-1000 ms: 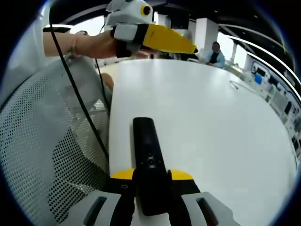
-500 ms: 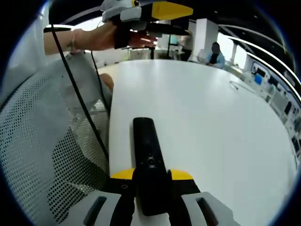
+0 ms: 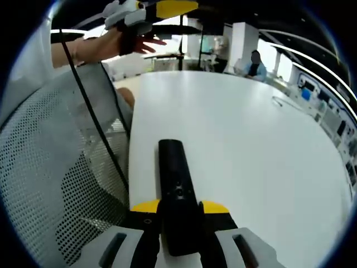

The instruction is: Press the specified remote control buttons in sequence, fully releasing each button before pressing the next.

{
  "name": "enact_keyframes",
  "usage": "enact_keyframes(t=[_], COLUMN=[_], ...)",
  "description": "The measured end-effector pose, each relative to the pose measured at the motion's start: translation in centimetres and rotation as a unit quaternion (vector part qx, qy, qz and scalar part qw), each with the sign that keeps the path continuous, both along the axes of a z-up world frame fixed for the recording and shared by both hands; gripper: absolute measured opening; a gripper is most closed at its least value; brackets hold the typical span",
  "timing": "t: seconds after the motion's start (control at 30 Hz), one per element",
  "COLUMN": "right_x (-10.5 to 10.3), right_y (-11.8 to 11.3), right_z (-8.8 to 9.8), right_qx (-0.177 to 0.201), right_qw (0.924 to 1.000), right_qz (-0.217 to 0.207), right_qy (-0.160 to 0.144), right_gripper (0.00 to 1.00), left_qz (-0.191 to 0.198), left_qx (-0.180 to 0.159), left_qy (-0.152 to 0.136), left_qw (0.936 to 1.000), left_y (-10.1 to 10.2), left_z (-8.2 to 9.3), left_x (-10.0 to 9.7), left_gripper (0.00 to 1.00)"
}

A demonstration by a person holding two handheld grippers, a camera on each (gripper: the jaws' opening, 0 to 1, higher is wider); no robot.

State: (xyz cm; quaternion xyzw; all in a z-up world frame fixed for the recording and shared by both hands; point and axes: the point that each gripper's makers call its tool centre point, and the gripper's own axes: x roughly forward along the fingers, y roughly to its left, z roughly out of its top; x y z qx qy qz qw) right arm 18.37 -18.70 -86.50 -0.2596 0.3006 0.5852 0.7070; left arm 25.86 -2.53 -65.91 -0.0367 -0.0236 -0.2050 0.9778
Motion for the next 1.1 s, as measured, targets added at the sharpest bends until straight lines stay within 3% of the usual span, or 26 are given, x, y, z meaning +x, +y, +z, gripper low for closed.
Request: enact_keyframes(t=[0.23,0.33,0.77,0.83,0.97,1.1], right_x=[0.0,0.0,0.0,0.0,0.0,0.0], right_y=[0.0,0.0,0.0,0.0,0.2,0.2], right_z=[0.0,0.0,0.0,0.0,0.0,0.1], right_qx=[0.0,0.0,0.004,0.01,0.009,0.009], right_qw=[1.0,1.0,1.0,1.0,0.9999,1.0], right_qz=[0.0,0.0,0.0,0.0,0.004,0.004], right_qy=[0.0,0.0,-0.001,-0.001,-0.002,-0.003], right_gripper=[0.23,0.23,0.23,0.23,0.23,0.23], left_qz=[0.013,0.02,0.044,0.05,0.051,0.042], left_qx=[0.019,0.025,0.031,0.045,0.051,0.062], left_qy=[0.008,0.034,0.046,0.056,0.041,0.043], left_qw=[0.9997,0.9989,0.9975,0.9961,0.9966,0.9963], left_y=[0.6,1.0,2.1,2.4,2.4,1.9], left_z=[-0.3,-1.3,-2.6,-3.2,-2.8,-2.9], left_x=[-0.5,-1.0,-1.9,-1.8,-2.1,-2.2], left_gripper=[1.0,1.0,1.0,1.0,0.99,0.99])
